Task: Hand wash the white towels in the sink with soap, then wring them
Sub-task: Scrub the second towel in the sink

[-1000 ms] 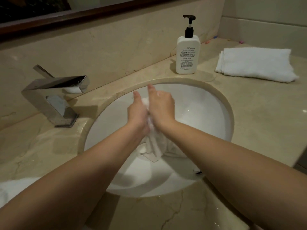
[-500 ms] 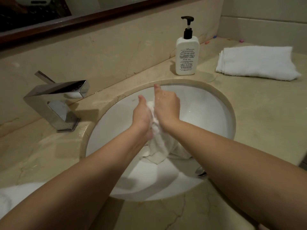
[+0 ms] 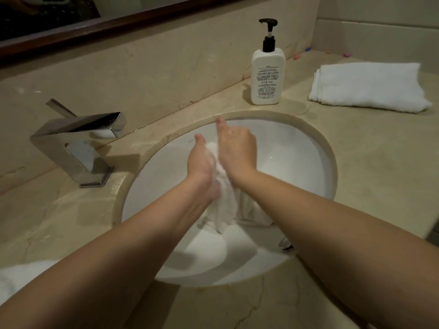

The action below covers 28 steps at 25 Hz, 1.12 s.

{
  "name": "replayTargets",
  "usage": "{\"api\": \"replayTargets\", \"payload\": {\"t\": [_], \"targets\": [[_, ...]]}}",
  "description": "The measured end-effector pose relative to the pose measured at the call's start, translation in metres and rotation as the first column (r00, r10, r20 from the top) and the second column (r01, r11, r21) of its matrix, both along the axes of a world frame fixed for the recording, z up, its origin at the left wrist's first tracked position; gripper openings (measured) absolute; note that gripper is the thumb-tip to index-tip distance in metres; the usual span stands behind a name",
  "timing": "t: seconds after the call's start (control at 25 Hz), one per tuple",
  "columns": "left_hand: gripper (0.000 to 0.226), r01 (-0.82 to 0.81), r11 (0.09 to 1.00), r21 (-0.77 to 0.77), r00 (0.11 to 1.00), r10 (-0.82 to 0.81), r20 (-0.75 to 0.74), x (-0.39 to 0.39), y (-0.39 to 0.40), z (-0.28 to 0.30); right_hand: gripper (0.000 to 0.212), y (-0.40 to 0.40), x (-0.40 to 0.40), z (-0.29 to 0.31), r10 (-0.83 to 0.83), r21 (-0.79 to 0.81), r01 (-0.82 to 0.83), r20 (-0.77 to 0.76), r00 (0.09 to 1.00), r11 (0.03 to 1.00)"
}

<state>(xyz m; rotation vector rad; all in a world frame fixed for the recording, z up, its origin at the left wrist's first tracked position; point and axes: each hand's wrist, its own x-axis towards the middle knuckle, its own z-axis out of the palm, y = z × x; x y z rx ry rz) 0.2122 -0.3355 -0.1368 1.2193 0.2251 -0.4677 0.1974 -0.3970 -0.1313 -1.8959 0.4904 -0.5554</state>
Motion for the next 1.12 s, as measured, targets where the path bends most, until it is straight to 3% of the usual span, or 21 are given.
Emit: {"api": "replayTargets", "payload": {"t": [0.08, 0.16, 0.24, 0.36, 0.48, 0.64, 0.8, 0.92, 1.0, 1.12], "targets": [[0.073, 0.015, 0.986, 0.167, 0.999, -0.019, 0.025, -0.001, -0.004, -0.002, 0.064, -0.018, 0.006, -0.002, -0.068, 0.087, 0.069, -0.015, 0.998, 0.994], [0.076, -0.005, 0.980, 0.199, 1.000, 0.006, -0.004, 0.005, 0.000, -0.002, 0.063, -0.021, 0.006, -0.002, -0.017, 0.128, 0.021, -0.025, 1.000, 0.992], [0.067, 0.009, 0.990, 0.140, 0.999, -0.003, -0.041, 0.014, 0.012, 0.000, 0.060, -0.019, 0.005, 0.000, 0.024, 0.198, -0.011, -0.064, 0.998, 0.980], [0.035, 0.065, 0.998, -0.007, 0.995, -0.066, -0.069, 0.023, 0.025, -0.002, 0.042, -0.041, 0.007, 0.006, 0.065, 0.394, 0.007, -0.169, 0.984, 0.919], [0.025, 0.173, 0.968, 0.181, 0.985, -0.166, -0.050, 0.032, 0.031, -0.009, 0.028, -0.062, 0.001, 0.000, 0.210, 0.471, -0.037, -0.319, 0.924, 0.881], [0.021, 0.344, 0.851, 0.397, 0.937, -0.339, -0.085, 0.033, 0.040, -0.021, 0.012, -0.075, -0.007, -0.011, 0.356, 0.464, -0.110, -0.484, 0.799, 0.879], [0.017, 0.283, 0.785, 0.552, 0.950, -0.310, -0.047, 0.027, 0.039, -0.029, 0.017, -0.075, -0.004, -0.024, 0.335, 0.351, -0.169, -0.489, 0.806, 0.921], [0.028, 0.326, 0.685, 0.652, 0.921, -0.385, -0.057, 0.021, 0.042, -0.024, 0.041, -0.079, -0.003, -0.032, 0.298, 0.317, -0.141, -0.529, 0.794, 0.938], [0.032, 0.406, 0.628, 0.664, 0.878, -0.471, -0.092, 0.017, 0.046, -0.018, 0.057, -0.075, -0.006, -0.032, 0.387, 0.368, -0.194, -0.578, 0.718, 0.909], [0.017, 0.502, 0.571, 0.650, 0.814, -0.566, -0.131, 0.010, 0.049, -0.012, 0.078, -0.073, -0.006, -0.035, 0.521, 0.389, -0.347, -0.629, 0.576, 0.853]]}}
